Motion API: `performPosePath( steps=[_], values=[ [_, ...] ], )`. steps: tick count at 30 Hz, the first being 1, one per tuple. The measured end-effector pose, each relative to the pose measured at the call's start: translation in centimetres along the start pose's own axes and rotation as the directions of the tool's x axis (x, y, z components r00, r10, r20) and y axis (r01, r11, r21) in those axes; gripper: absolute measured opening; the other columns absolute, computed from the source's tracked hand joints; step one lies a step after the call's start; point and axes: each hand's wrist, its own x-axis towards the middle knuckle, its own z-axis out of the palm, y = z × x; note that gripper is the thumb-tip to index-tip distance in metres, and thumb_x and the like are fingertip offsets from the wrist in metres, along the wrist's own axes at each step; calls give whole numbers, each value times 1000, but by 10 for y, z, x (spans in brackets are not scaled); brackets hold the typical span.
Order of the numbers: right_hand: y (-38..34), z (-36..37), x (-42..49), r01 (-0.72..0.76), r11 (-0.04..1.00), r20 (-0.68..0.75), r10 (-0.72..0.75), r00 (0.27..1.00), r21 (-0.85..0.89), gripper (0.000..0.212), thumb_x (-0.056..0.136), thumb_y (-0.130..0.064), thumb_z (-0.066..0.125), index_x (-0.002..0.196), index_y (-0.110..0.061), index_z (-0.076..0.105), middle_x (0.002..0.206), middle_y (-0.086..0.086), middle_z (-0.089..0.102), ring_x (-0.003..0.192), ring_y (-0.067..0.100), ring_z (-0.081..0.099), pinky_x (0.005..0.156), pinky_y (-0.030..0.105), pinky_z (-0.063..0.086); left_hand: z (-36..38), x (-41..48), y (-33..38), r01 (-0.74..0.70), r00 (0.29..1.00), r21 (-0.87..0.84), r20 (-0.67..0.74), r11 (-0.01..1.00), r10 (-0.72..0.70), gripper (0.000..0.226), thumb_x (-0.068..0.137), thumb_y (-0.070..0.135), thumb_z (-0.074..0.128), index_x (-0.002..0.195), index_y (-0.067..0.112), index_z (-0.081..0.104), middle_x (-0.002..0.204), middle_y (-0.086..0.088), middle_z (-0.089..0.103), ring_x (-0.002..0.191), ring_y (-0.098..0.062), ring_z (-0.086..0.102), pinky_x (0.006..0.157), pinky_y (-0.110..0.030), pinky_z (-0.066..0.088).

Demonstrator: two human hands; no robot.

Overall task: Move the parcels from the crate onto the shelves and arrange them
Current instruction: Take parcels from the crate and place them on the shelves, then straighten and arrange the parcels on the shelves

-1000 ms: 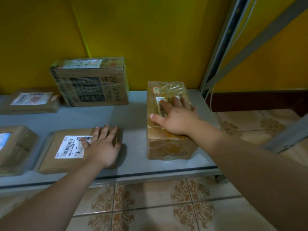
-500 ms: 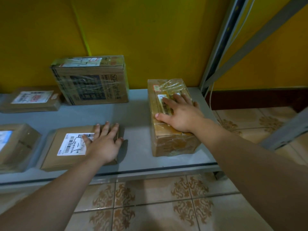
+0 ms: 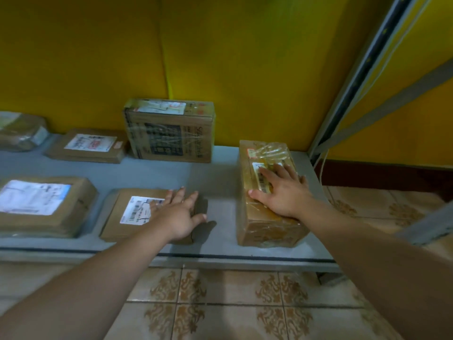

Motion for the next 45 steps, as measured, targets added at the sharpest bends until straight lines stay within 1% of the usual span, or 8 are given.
performPosePath(
  steps=[8,13,20,25,31,37,40,45],
  values=[
    [-69,-105,-74,20,997,189,-7,982,-69,83,91,-72,41,158,-29,18,165,4,16,151,28,14,120,48,18,-104,-117,-9,-21,1000,-134,6,991,22,66,92,49,53,150,28,28,159,1,25,146,-22,20,115,-49,23],
    [-108,-192,-143,43,997,293,-24,956,-59,82,93,-69,42,159,-26,17,166,5,12,152,27,12,121,44,19,-196,-206,4,-2,999,-171,45,985,10,68,93,45,55,152,28,25,159,0,25,144,-24,25,114,-44,27],
    [-146,-316,-258,27,999,342,-33,939,21,75,93,-64,47,153,-23,32,158,9,32,143,31,32,115,43,32,-315,-346,15,23,991,-156,132,987,-3,70,95,42,55,154,29,20,160,-3,24,143,-26,28,114,-38,30],
    [-182,-392,-333,11,1000,237,-8,972,-10,80,90,-69,46,154,-23,30,159,6,32,145,28,30,117,42,29,-394,-423,3,-48,995,-139,79,989,59,72,94,40,58,154,26,22,159,-2,25,143,-24,29,114,-39,30],
    [-269,-492,-405,-7,999,49,4,999,53,71,91,-65,51,148,-25,38,146,7,48,128,28,48,104,43,44,-504,-525,-33,-128,989,-107,-89,986,119,72,93,41,60,153,26,25,159,0,26,143,-20,30,116,-38,29],
    [-382,-579,-423,167,986,-100,-164,981,23,84,84,-74,46,154,-31,30,157,2,38,140,29,39,109,46,40,-604,-607,-95,-93,981,-33,-173,995,85,69,94,45,56,153,30,23,158,1,28,138,-22,37,108,-33,35],
    [-435,-614,-418,282,959,-150,-284,947,-34,78,90,-69,47,154,-28,30,156,3,39,139,28,40,108,45,40,-638,-621,-126,-52,975,-34,-219,998,43,69,94,44,56,153,32,22,158,-1,28,139,-23,35,109,-34,34],
    [-513,-653,-380,448,890,-168,-456,874,-81,68,88,-64,48,142,-23,48,143,6,53,125,30,51,102,46,46,-675,-619,-171,36,946,-67,-321,997,-56,66,94,44,56,152,33,25,157,3,30,139,-20,35,111,-35,34]
  ],
)
